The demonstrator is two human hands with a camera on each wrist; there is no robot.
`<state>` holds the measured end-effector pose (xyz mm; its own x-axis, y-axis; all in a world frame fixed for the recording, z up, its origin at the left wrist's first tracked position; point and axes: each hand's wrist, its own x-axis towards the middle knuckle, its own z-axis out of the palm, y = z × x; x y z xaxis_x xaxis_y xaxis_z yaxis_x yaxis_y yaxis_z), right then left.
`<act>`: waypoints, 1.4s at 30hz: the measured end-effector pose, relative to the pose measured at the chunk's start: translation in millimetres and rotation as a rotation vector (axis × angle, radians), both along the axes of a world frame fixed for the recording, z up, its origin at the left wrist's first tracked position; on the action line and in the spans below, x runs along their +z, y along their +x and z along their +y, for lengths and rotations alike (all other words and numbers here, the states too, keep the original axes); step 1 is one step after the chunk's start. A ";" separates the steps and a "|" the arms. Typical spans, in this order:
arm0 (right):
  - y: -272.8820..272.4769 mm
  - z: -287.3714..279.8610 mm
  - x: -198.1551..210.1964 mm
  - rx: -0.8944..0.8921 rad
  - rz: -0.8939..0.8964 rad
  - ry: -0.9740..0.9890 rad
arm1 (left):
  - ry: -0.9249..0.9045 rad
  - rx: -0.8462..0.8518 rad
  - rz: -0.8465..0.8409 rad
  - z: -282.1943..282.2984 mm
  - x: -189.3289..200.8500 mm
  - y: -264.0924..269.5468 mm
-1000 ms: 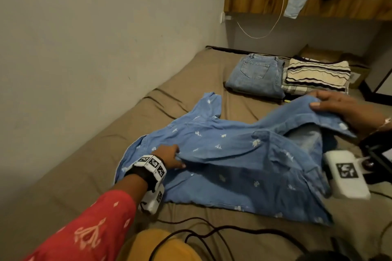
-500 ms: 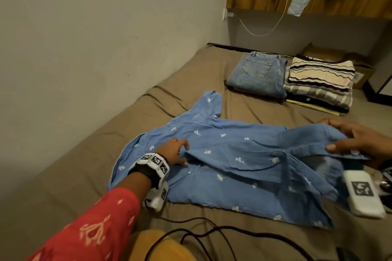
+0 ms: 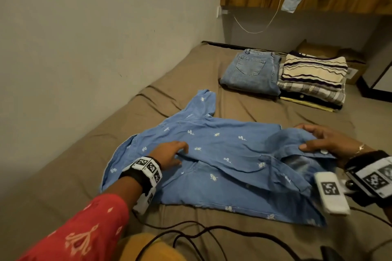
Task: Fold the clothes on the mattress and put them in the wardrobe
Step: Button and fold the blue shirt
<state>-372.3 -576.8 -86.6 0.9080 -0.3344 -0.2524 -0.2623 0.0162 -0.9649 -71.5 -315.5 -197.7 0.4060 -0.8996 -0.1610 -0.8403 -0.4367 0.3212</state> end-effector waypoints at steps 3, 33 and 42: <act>4.3 0.8 11.4 0.035 -0.035 -0.017 | -0.052 0.131 0.203 -6.5 -4.2 -0.8; -15.6 -18.1 -94.7 -0.180 0.512 -0.947 | -0.338 -0.146 -0.411 60.8 -10.4 4.8; -47.6 59.8 -148.3 0.453 0.500 -1.450 | 0.332 -0.331 -0.147 52.8 -32.2 -0.6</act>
<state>-419.9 -517.0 -234.9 0.9218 -0.2835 -0.2644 -0.2702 -0.9589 0.0862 -72.0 -262.7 -229.9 0.1465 -0.8941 -0.4231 -0.9773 -0.1970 0.0780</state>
